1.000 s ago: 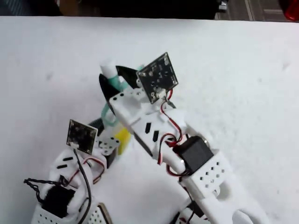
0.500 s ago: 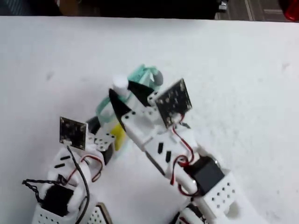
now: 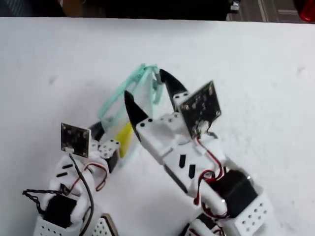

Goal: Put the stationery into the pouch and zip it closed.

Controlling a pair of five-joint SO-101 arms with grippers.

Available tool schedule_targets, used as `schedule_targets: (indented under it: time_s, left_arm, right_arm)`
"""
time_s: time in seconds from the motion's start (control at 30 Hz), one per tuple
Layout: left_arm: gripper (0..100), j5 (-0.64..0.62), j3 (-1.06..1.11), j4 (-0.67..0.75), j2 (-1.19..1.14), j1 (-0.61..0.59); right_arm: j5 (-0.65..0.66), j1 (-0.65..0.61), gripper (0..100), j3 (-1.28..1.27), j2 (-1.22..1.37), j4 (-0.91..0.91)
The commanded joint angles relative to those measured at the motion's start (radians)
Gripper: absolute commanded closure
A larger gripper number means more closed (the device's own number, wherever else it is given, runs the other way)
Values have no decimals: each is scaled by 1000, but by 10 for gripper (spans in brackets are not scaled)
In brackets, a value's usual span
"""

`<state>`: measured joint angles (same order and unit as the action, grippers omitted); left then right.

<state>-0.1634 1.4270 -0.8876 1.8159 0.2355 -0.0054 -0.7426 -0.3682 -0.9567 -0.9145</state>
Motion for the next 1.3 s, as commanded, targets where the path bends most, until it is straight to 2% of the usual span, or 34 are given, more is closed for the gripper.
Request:
schedule_targets:
  time_s: [0.0, 0.23, 0.3, 0.4, 0.5, 0.83, 0.93, 1.1, 1.17, 1.27]
  left_arm:
    - [789, -12, -20, 31, 12, 8]
    - [790, 41, -18, 5, 12, 56]
    - [790, 41, -18, 2, 12, 56]
    - [790, 43, -18, 2, 12, 54]
    - [790, 43, -18, 5, 12, 54]
    - [790, 43, -25, 0, 12, 53]
    - [790, 43, -55, -40, 12, 54]
    - [790, 43, -81, -74, 12, 54]
    - [790, 44, -81, -74, 12, 54]
    - [790, 44, -83, -72, 12, 54]
  right_arm:
    - [-20, -1, 745, 296, 211, -188]
    - [-371, -1, 744, 816, 648, -507]
    - [-416, -1, 726, 939, 730, -585]
    - [-425, -5, 668, 1063, 825, -702]
    - [-425, -15, 650, 1102, 889, -799]
    - [-450, -25, 650, 1054, 935, -805]
    - [-445, -13, 656, 1046, 984, -805]
    - [-434, 24, 807, 1034, 1000, -805]
    - [-379, 42, 861, 1034, 1004, -805]
    - [-350, 61, 872, 1002, 1009, -805]
